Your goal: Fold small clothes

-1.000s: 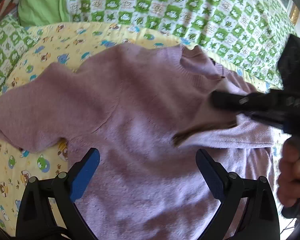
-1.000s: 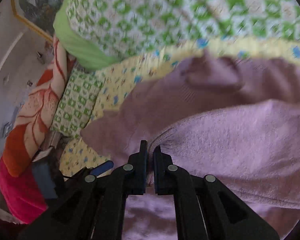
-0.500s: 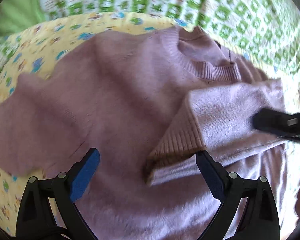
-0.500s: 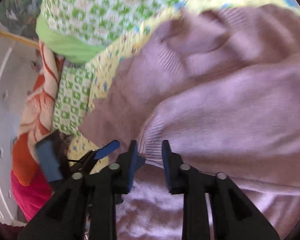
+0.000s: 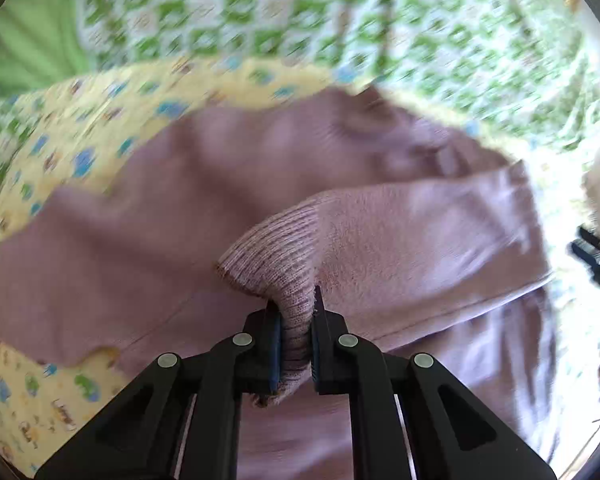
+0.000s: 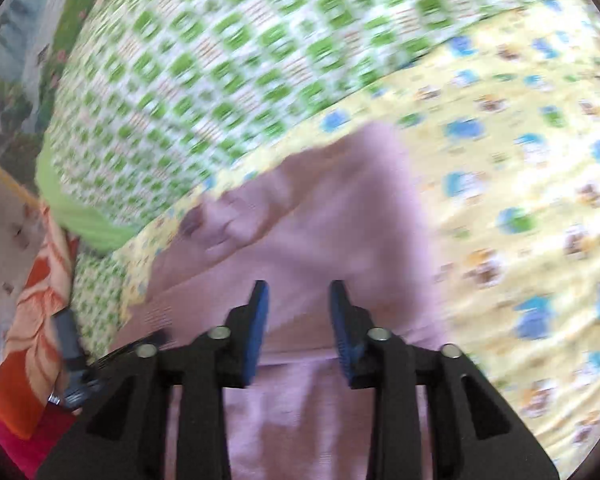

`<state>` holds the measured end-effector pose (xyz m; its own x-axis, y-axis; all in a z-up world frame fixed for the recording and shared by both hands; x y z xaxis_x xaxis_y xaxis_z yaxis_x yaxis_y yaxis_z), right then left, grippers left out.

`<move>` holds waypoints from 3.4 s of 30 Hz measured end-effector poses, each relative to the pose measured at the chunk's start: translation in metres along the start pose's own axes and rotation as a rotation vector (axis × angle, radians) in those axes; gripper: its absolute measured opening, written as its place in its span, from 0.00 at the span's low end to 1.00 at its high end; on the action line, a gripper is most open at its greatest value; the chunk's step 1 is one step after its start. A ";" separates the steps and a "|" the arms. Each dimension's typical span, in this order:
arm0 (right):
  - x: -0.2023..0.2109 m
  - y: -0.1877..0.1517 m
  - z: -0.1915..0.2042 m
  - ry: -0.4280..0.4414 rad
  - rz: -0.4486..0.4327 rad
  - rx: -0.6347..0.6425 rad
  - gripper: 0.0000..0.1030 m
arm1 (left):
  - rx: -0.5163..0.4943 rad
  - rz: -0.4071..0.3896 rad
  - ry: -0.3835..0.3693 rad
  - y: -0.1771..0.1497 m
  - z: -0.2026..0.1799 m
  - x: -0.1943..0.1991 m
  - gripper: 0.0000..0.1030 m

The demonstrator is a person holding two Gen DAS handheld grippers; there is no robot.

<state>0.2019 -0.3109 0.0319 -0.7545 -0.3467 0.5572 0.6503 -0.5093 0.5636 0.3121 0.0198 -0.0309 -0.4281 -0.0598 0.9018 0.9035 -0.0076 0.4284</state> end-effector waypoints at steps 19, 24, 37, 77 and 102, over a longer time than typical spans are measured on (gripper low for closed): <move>-0.086 0.046 -0.050 -0.113 0.095 0.039 0.11 | 0.102 0.034 -0.049 -0.006 0.010 -0.016 0.10; -0.064 0.060 -0.056 -0.155 0.046 0.057 0.10 | 0.065 0.045 -0.012 0.008 -0.007 -0.035 0.10; -0.037 0.028 -0.023 -0.095 0.019 0.051 0.48 | 0.343 0.047 -0.013 -0.034 0.074 0.008 0.45; -0.016 -0.094 0.042 -0.013 0.192 0.092 0.48 | 0.315 -0.207 -0.045 0.019 0.114 0.117 0.00; -0.001 -0.105 0.022 -0.057 0.213 0.072 0.48 | 0.878 0.082 0.136 -0.071 0.288 -0.016 0.16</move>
<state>0.1364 -0.2394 -0.0144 -0.5947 -0.3947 0.7004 0.8005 -0.3710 0.4706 0.2496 0.3084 -0.0592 -0.3061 -0.1447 0.9409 0.5672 0.7661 0.3023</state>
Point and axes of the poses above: each gripper's, at about its wrist camera, not at the fingertips, and x roughly against the way its jaws point, z to its left, y to its top, the point moved 2 cm from there along -x, roughly the way its jaws point, and after that the axes turned 10 degrees about y, right-handed, at the moved point
